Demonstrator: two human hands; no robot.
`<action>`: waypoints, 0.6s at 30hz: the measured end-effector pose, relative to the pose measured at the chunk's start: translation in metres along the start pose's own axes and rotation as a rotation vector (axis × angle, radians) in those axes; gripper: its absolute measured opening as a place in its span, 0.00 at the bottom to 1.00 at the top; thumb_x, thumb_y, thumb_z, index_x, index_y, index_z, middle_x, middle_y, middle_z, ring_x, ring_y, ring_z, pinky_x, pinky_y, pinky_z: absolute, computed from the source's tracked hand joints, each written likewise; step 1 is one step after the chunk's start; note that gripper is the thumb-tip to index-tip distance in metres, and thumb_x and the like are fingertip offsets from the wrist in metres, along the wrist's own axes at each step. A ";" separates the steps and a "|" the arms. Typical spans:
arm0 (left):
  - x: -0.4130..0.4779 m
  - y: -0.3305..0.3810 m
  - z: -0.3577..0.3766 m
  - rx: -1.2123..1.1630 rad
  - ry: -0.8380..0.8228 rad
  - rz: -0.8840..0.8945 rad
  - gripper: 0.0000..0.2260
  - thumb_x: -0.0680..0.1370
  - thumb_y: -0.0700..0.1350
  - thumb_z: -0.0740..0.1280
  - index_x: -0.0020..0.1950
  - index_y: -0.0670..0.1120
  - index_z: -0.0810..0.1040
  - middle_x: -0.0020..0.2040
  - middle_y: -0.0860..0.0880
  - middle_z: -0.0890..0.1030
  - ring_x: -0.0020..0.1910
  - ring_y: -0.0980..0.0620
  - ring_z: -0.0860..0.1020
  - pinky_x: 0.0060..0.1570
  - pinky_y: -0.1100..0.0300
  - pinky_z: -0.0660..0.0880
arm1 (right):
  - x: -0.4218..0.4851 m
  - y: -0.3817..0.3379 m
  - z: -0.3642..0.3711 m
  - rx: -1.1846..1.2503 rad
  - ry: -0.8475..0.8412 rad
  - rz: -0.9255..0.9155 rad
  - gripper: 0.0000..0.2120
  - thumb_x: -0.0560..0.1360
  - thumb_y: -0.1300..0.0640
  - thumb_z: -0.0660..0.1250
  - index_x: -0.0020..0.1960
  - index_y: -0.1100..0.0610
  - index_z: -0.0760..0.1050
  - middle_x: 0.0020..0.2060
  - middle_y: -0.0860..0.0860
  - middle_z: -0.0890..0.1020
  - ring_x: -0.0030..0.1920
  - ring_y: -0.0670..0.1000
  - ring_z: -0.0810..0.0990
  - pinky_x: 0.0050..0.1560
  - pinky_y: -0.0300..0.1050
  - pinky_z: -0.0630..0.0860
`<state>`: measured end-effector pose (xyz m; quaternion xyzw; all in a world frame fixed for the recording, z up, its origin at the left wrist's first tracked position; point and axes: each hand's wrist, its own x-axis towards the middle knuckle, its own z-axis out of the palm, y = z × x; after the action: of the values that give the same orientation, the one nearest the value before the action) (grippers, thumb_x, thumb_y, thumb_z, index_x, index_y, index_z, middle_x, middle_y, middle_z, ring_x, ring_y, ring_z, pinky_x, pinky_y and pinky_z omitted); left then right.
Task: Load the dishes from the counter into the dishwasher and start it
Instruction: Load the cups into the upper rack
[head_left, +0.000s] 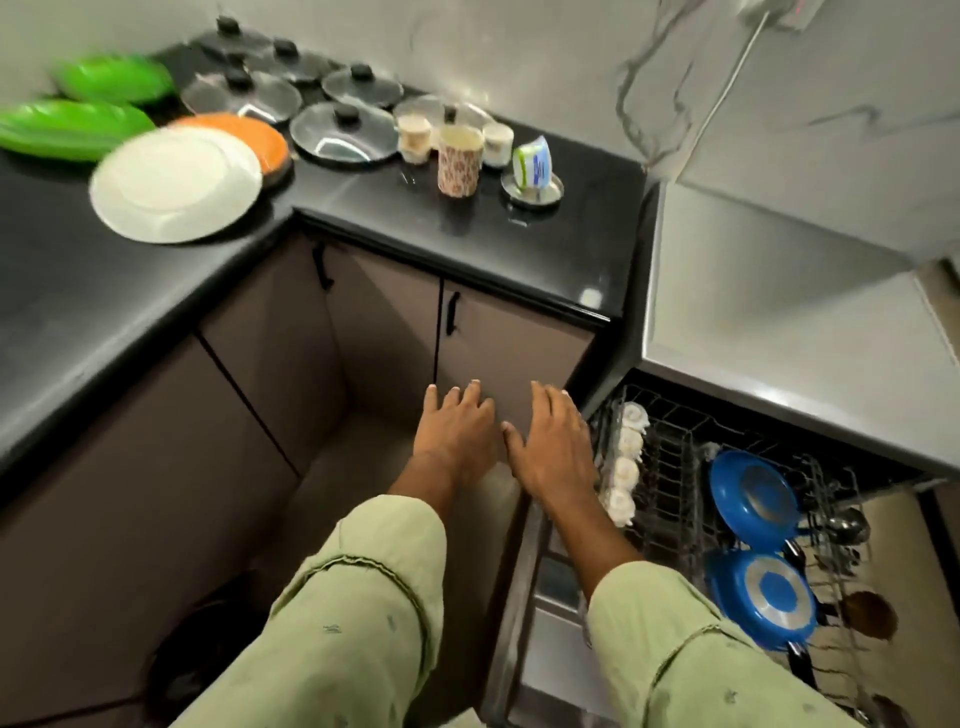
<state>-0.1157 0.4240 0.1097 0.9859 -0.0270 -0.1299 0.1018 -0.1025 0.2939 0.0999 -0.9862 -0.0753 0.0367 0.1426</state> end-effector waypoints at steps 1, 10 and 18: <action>0.001 -0.015 -0.011 0.004 0.024 0.000 0.22 0.83 0.51 0.57 0.77 0.48 0.63 0.81 0.44 0.55 0.79 0.43 0.56 0.77 0.39 0.48 | 0.007 -0.016 -0.005 0.003 0.033 -0.008 0.33 0.80 0.43 0.59 0.79 0.55 0.53 0.77 0.55 0.60 0.78 0.55 0.54 0.77 0.54 0.55; 0.029 -0.103 -0.070 0.051 0.139 -0.036 0.20 0.82 0.49 0.58 0.74 0.47 0.66 0.80 0.44 0.56 0.79 0.43 0.55 0.76 0.39 0.50 | 0.072 -0.097 -0.027 0.052 0.159 -0.040 0.34 0.79 0.42 0.59 0.79 0.55 0.54 0.78 0.55 0.58 0.78 0.55 0.53 0.77 0.52 0.52; 0.083 -0.140 -0.093 0.074 0.110 -0.042 0.25 0.83 0.49 0.58 0.79 0.49 0.58 0.81 0.44 0.52 0.80 0.43 0.51 0.77 0.40 0.48 | 0.150 -0.124 -0.025 0.114 0.161 -0.043 0.33 0.80 0.43 0.61 0.79 0.54 0.53 0.78 0.54 0.59 0.78 0.54 0.53 0.77 0.51 0.54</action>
<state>-0.0072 0.5728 0.1480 0.9950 -0.0053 -0.0766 0.0641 0.0302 0.4286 0.1517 -0.9744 -0.0824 -0.0414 0.2049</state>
